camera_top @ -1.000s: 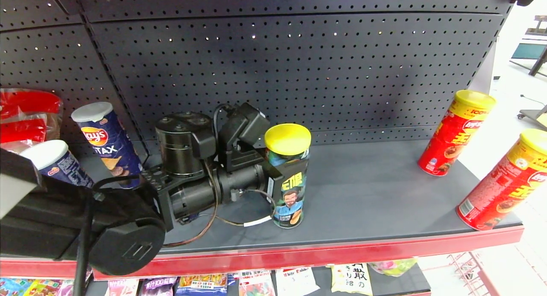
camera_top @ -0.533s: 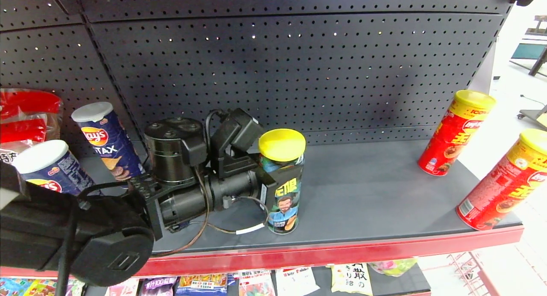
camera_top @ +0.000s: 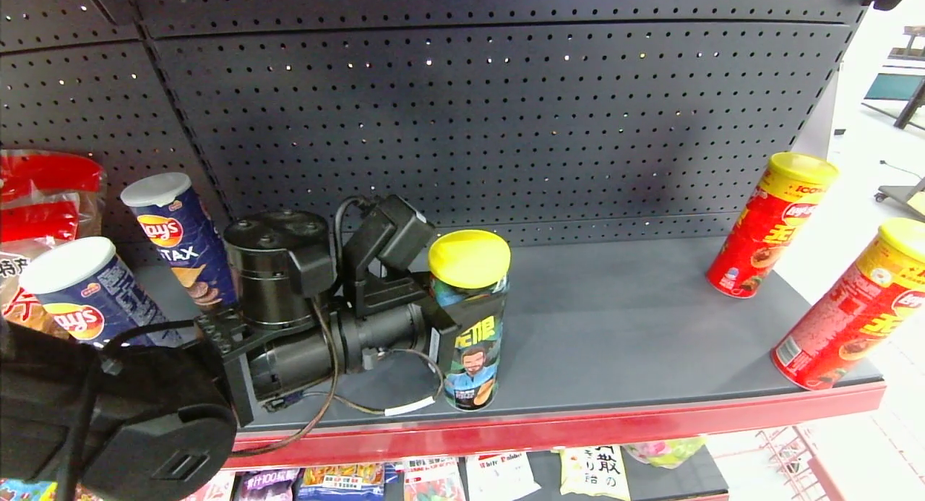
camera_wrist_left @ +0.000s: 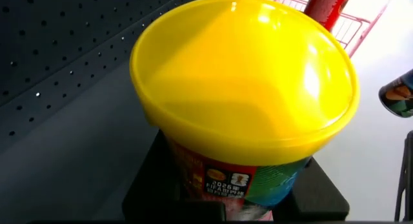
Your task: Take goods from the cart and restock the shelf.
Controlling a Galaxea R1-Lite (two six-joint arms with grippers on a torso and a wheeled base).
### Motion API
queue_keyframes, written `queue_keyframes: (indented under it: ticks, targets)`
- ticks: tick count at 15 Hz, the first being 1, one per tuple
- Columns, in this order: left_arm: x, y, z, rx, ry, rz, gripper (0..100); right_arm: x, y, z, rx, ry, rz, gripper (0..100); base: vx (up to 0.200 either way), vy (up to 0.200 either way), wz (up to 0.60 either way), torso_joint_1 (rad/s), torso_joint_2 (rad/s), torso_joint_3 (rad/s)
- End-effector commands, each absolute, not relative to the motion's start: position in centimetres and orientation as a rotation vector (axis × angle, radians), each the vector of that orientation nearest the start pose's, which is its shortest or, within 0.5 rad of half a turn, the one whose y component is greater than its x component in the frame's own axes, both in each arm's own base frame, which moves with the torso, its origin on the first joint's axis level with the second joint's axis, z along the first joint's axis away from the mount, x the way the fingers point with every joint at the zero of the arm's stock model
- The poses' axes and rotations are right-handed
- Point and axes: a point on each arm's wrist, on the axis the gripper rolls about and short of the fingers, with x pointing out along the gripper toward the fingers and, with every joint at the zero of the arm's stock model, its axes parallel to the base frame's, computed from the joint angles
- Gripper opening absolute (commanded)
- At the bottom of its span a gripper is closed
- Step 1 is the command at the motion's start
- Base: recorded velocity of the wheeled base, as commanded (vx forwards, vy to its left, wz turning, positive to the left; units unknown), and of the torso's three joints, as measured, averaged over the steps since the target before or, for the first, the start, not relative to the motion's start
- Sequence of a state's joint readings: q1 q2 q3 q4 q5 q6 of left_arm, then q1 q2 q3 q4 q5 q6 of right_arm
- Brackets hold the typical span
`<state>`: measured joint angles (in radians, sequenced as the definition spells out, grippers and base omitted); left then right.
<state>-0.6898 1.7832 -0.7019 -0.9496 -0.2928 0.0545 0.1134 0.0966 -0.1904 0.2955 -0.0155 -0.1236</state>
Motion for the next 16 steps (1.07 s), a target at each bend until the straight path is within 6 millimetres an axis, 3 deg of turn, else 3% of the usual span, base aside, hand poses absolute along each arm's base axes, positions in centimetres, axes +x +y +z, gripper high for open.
queue_keyframes:
  ticks: [1,7,16]
  targets:
    - [23.3,-20.5,16.5,0.074,0.097,-1.004,0,-3.1,-0.4,10.0,-0.137,0.197,0.11,0,0.0,0.0,0.0,0.0,0.0,0.0]
    - [22.0,-19.8,15.8,0.079,0.134,-1.056,0,-3.1,-0.4,10.0,-0.137,0.196,0.11,0,0.0,0.0,0.0,0.0,0.0,0.0]
    - [22.6,-19.9,15.1,0.082,0.153,-1.047,0,-3.1,-0.4,10.0,-0.137,0.194,0.11,0,0.0,0.0,0.0,0.0,0.0,0.0]
